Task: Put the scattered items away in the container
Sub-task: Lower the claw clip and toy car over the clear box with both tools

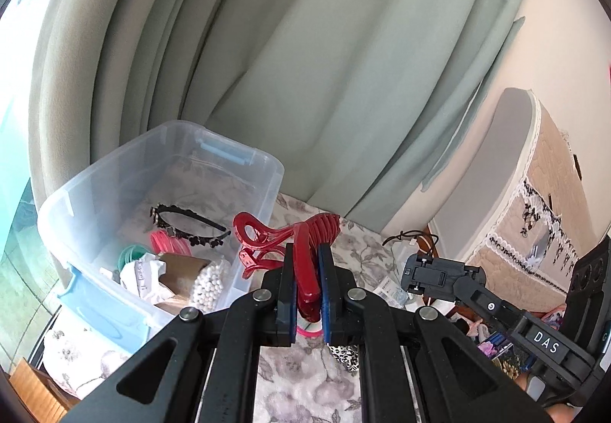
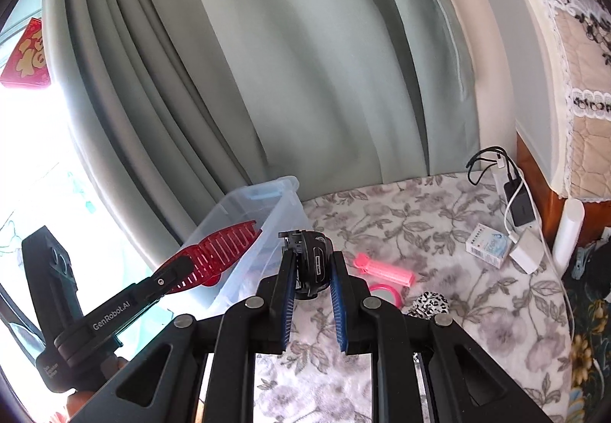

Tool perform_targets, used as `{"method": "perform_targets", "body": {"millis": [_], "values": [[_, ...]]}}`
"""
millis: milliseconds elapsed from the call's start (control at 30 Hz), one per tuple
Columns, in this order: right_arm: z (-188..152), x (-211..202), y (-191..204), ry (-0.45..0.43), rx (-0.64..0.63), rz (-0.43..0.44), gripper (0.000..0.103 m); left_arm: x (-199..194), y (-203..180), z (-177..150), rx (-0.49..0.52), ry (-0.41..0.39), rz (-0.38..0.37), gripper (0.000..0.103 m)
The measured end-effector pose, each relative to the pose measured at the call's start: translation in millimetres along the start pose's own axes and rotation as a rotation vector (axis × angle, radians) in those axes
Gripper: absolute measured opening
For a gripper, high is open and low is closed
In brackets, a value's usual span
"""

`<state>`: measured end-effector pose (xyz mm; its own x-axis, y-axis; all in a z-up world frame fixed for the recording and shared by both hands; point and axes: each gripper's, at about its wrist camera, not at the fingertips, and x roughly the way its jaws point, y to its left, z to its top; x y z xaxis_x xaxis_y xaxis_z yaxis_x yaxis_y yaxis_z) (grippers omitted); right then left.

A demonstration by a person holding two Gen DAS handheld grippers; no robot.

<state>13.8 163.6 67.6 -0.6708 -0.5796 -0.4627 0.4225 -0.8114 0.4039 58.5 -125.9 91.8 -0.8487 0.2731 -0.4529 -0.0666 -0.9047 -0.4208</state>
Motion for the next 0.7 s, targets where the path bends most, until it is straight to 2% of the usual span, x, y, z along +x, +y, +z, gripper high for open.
{"method": "perform_targets", "body": {"millis": [300,700], "values": [[2,13,32,0.005,-0.056,0.035,0.019,-21,42,17,-0.060,-0.081,0.086,0.009],[11,59,84,0.076,-0.147,0.107,0.019,-34,101,22,-0.148,-0.104,0.155,0.009]]}}
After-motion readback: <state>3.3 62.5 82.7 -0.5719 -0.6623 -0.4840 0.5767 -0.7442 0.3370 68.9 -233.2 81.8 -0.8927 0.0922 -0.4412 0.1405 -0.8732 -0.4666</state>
